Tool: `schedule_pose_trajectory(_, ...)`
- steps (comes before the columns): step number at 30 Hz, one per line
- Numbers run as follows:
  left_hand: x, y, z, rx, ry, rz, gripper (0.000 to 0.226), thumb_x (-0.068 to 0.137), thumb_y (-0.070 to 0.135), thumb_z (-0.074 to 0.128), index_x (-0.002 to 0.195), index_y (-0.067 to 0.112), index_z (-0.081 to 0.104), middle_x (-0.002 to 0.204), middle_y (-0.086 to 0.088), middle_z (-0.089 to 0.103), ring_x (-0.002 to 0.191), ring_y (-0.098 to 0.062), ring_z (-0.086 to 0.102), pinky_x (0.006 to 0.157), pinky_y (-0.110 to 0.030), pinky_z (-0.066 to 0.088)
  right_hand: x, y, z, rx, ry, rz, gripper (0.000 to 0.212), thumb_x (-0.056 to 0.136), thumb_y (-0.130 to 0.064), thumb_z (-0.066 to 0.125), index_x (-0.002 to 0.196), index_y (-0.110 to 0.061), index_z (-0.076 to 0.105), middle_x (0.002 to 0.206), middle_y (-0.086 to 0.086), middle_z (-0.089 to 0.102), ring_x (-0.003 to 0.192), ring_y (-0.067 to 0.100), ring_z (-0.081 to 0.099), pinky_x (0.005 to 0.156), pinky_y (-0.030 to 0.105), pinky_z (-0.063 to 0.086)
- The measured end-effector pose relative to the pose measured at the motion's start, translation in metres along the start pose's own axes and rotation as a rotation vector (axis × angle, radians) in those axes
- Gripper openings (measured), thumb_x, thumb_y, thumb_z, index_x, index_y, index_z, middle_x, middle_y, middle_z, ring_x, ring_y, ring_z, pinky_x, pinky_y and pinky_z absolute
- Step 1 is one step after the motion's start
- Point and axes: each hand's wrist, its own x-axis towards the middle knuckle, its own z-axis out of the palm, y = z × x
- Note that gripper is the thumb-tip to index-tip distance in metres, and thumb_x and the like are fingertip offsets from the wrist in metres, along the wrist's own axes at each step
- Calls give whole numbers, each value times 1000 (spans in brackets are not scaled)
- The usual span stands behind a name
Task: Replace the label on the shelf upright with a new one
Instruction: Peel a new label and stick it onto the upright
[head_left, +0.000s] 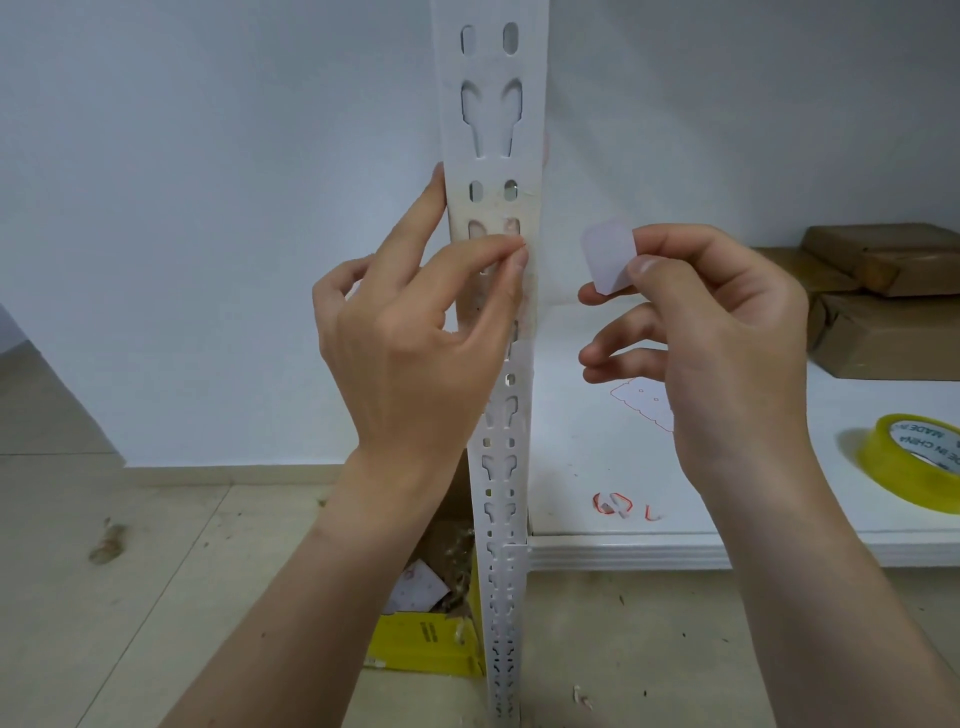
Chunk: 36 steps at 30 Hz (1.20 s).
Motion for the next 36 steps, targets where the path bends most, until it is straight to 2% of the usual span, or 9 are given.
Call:
schedule_pose_trajectory(3,0,-2,0,10,6,10,19,103,32,69,103,19,83,135,-9,70,97,-18,77,74,-56,58,1,1,0,4,2,4,19,97,-1,56,93,-10,72,77,8,75,47,28,62,49,36,59)
schedule_pose_trajectory(11,-1,1,0,23,-15,-8,19,104,33,67,110,22,82,139,-10,68,96,-19,77,73,-54,59,0,-1,-2,10,-1,-1,22,97,-1,55,90,-12,72,76,8,74,46,28,61,49,37,59)
schedule_pose_trajectory(14,-4,2,2,83,15,51,16,102,28,70,112,21,81,136,-14,68,75,-22,75,66,-55,56,0,-2,-2,7,1,-5,22,98,-1,56,90,-13,73,76,7,74,46,28,62,50,38,60)
schedule_pose_trajectory(16,-5,2,3,105,21,60,17,102,27,70,114,21,80,136,-15,68,70,-23,73,64,-55,56,0,-2,-2,7,3,-3,22,98,-1,56,91,-13,73,76,7,75,46,28,62,49,38,60)
schedule_pose_trajectory(19,-6,4,3,87,1,11,18,104,29,67,116,24,79,140,-12,66,77,-23,74,63,-54,55,0,-2,-2,3,3,-4,23,98,-1,55,91,-14,73,76,7,75,47,28,62,49,38,61)
schedule_pose_trajectory(23,-4,7,0,58,-11,-48,20,104,35,65,115,26,80,140,-7,68,98,-21,75,70,-53,58,-1,-2,1,5,-8,-2,25,98,-1,56,88,-16,73,75,7,74,46,27,62,49,38,60)
schedule_pose_trajectory(30,2,12,-2,1,-34,-124,24,102,43,63,110,28,81,138,0,69,91,-15,74,74,-54,58,-2,-3,1,2,-16,-7,27,98,-1,55,87,-17,73,76,8,74,46,27,62,49,38,60)
schedule_pose_trajectory(36,2,10,-4,-37,-69,-126,22,103,38,65,111,27,81,141,-1,67,102,-13,72,74,-50,61,-3,-3,3,1,-23,-5,26,99,-1,55,87,-17,73,76,7,75,46,27,62,49,37,59)
